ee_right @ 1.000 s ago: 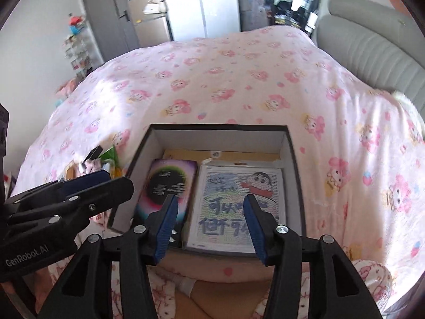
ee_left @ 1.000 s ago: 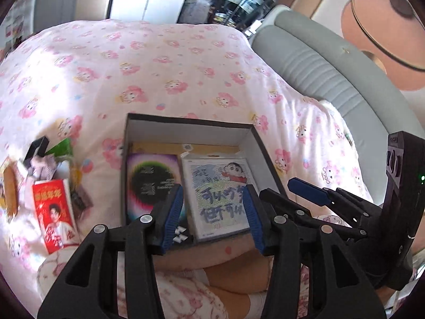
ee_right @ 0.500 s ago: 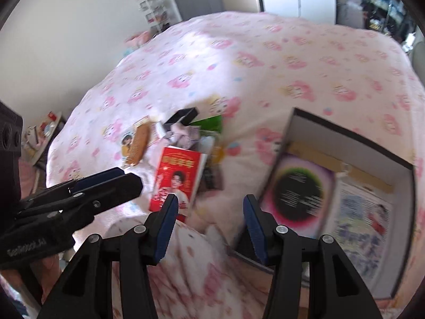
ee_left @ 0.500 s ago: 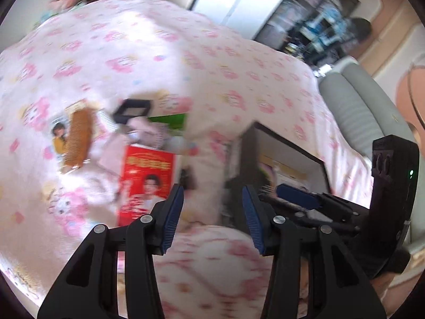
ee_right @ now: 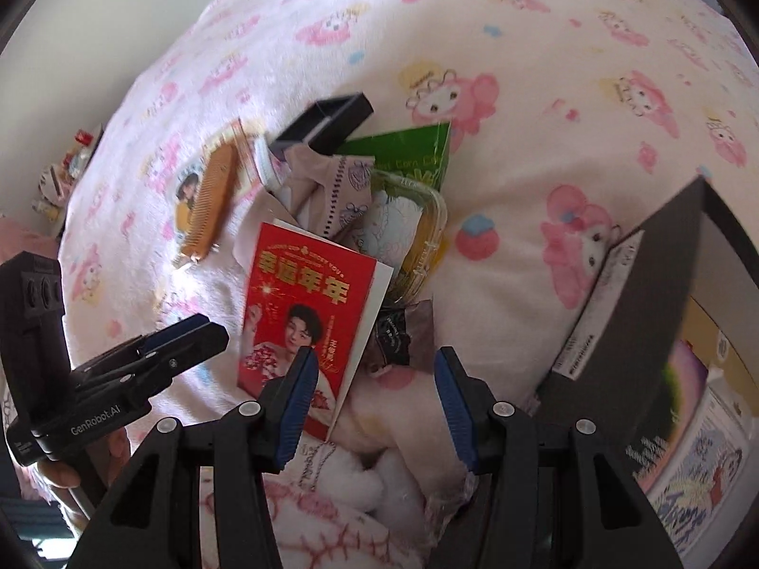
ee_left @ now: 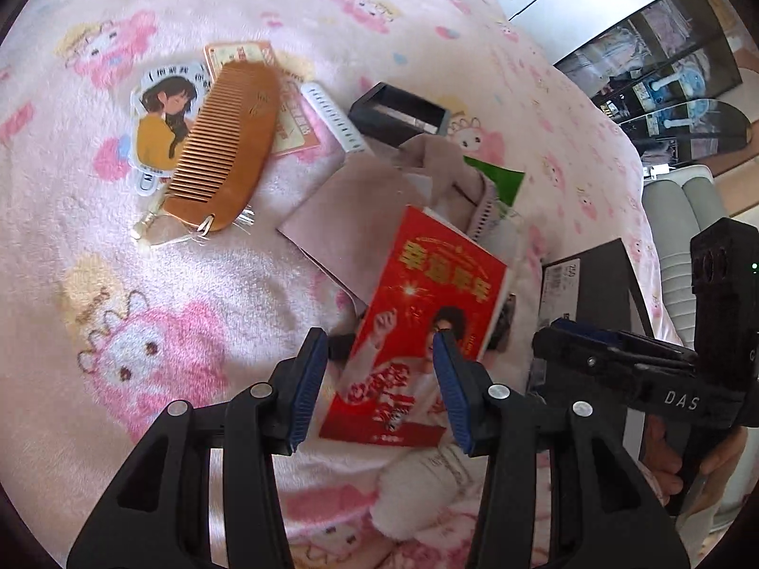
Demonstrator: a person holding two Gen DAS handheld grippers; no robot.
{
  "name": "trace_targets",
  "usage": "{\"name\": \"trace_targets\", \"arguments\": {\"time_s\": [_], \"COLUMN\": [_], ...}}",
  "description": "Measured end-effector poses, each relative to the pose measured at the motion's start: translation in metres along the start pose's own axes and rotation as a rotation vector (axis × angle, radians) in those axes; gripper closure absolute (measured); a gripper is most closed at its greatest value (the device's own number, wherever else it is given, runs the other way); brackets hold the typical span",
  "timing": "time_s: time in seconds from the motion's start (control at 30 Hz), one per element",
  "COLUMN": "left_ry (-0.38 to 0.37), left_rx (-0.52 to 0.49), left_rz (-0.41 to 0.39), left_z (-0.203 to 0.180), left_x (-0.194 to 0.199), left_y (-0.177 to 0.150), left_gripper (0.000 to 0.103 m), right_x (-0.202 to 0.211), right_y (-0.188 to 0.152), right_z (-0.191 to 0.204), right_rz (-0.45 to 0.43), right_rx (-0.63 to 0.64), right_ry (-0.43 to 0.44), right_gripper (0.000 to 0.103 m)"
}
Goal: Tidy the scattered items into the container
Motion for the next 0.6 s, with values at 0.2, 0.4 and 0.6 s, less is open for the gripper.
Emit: {"name": "trace_targets", "arguments": {"time_s": [0.2, 0.4, 0.6], "left_ry": [-0.033, -0.079, -0.061], "left_rx": [0.012, -0.005, -0.016], "left_rz": [0.027, 0.069, 0.055], "left_z": [0.005, -0.008, -0.017], "left_x": [-0.019, -0.031, -0.030], "left_y": [0.009, 0.010, 0.012], "left_gripper": [0.056, 0.052, 0.052], "right_x": [-0.036, -0.039, -0.034], "right_y": [0.013, 0.018, 0.010], "right_z": [-0.002, -0.006, 0.001], "right_rz": [0.123, 0.100, 0.087], "right_rx": [0.012, 0.005, 0.043], "right_ry": [0.008, 0.025, 0.123], "right_gripper": [0.055, 0.054, 0.062]}}
Point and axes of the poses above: each gripper's, at about its wrist camera, not at the fingertips, and x roughly against the way its jaws point, z to its left, y to its top, the point moved 4 cm from there along -x, roughly the way its jaws point, and after that the axes turned 10 degrees about z, right-handed, at the moved point
